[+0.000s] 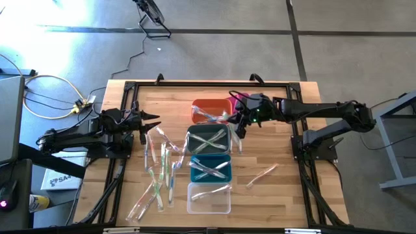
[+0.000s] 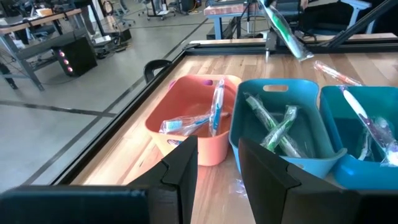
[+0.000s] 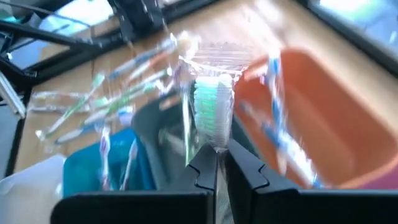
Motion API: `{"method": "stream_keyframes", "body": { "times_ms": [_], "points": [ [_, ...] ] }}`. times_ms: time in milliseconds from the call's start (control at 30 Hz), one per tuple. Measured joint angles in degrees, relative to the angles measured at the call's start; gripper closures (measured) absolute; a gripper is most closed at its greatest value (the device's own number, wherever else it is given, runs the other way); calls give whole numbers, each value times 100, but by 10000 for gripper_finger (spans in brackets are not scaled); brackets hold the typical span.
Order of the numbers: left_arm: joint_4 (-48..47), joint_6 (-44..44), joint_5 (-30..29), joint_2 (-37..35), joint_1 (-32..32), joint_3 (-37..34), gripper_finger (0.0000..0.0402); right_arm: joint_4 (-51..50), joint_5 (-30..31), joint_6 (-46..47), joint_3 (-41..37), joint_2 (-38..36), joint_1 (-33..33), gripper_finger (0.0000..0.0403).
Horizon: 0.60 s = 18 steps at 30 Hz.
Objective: Pick & Place Toothbrushes
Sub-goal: Put the green toothbrush into the green bin
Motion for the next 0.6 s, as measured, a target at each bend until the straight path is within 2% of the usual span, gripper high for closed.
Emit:
{"method": "stream_keyframes", "body": {
  "times_ms": [233, 467, 600],
  "points": [
    [19, 135, 0, 0, 0, 0, 289, 875, 382, -577, 0, 129, 36, 397],
    [307, 135, 2, -2, 0, 2, 289, 1686, 557, -851, 0, 738, 101, 397],
    [320, 135, 2, -2, 0, 2, 289, 1806, 710, -855, 11, 1104, 112, 397]
  ]
}}
